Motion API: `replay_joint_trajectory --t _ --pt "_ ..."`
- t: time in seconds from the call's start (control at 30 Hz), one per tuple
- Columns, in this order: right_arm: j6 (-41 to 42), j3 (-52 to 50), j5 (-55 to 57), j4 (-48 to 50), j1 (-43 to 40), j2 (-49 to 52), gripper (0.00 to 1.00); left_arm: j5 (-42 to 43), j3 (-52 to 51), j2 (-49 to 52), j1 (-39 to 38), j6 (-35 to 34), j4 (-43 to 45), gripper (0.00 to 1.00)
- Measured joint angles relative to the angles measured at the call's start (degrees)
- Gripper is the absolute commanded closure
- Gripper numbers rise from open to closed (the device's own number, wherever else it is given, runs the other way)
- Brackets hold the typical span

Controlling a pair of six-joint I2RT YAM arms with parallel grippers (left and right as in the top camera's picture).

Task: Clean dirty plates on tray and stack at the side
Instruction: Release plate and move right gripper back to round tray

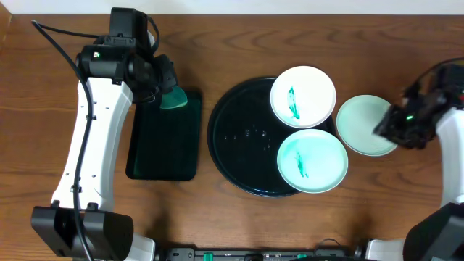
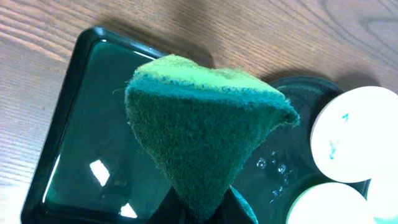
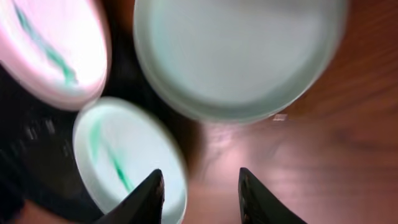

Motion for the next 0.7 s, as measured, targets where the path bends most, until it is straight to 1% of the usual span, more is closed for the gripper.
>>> replay_joint_trajectory --t 0.1,0.23,0.3,0.4,0.43,0.7 --pt "-0.61 -6.38 -0.61 0.24 6.16 0.7 0.66 -0.02 0.0 0.0 0.0 0.59 -0.26 0.93" --pt "-0.22 -14.45 -0.59 4.04 8.24 1.05 0.7 -0.02 0.0 0.0 0.0 0.61 -0.24 0.93" --pt "-0.15 -17.18 -0.57 5.14 8.26 1.16 0.77 -0.02 0.0 0.0 0.0 0.63 -0.24 0.93" --pt "-0.09 -19.96 -0.61 6.75 8.26 1.22 0.96 -0.02 0.0 0.0 0.0 0.63 -0.26 0.93" --pt "0.13 -20.2 -0.61 7.13 8.26 1.22 0.99 -0.02 0.0 0.0 0.0 0.63 -0.26 0.93" --pt "0.02 -20.28 -2.8 8.83 8.76 0.52 0.99 -0.02 0.0 0.0 0.0 0.76 -0.26 0.93"
